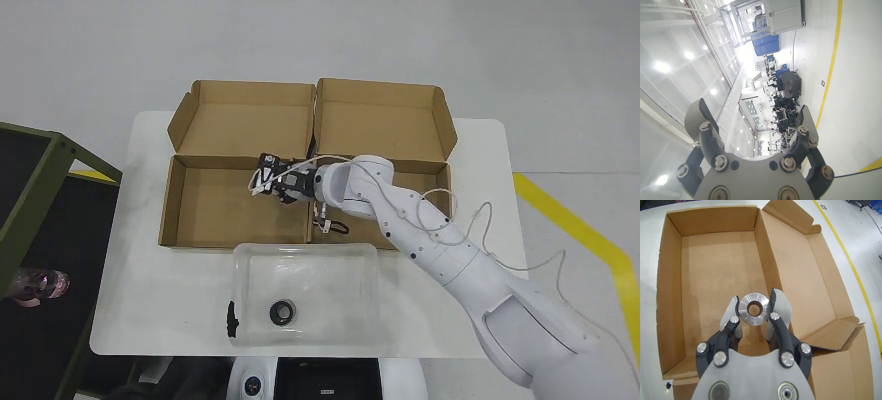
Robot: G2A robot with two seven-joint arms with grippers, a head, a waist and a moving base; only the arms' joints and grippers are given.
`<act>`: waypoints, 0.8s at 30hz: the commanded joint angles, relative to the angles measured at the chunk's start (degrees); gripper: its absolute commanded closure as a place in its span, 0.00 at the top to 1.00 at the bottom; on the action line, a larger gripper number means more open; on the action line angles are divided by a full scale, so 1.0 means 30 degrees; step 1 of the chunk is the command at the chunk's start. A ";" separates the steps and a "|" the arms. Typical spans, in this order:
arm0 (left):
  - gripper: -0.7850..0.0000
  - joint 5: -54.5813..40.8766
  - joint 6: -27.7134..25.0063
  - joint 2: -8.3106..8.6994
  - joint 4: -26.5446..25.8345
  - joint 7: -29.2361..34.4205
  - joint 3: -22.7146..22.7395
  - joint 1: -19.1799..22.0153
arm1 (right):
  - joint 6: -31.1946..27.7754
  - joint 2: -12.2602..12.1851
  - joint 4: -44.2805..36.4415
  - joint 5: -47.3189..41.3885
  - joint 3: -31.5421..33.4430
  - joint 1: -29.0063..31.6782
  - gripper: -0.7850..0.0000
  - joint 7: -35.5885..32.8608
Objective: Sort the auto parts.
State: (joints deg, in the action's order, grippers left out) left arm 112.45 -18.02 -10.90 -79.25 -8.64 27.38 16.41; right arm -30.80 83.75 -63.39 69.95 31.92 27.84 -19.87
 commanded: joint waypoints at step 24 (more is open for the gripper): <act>1.00 0.0000 0.0000 0.0000 0.0000 0.0000 0.0000 0.0000 | 0.0302 0.1153 0.1594 0.1814 -0.0626 0.0113 0.20 -0.1647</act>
State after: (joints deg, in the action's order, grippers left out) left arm 112.45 -18.02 -10.90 -79.25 -8.64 27.38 16.41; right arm -29.95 87.14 -58.66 75.18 29.96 28.12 -24.78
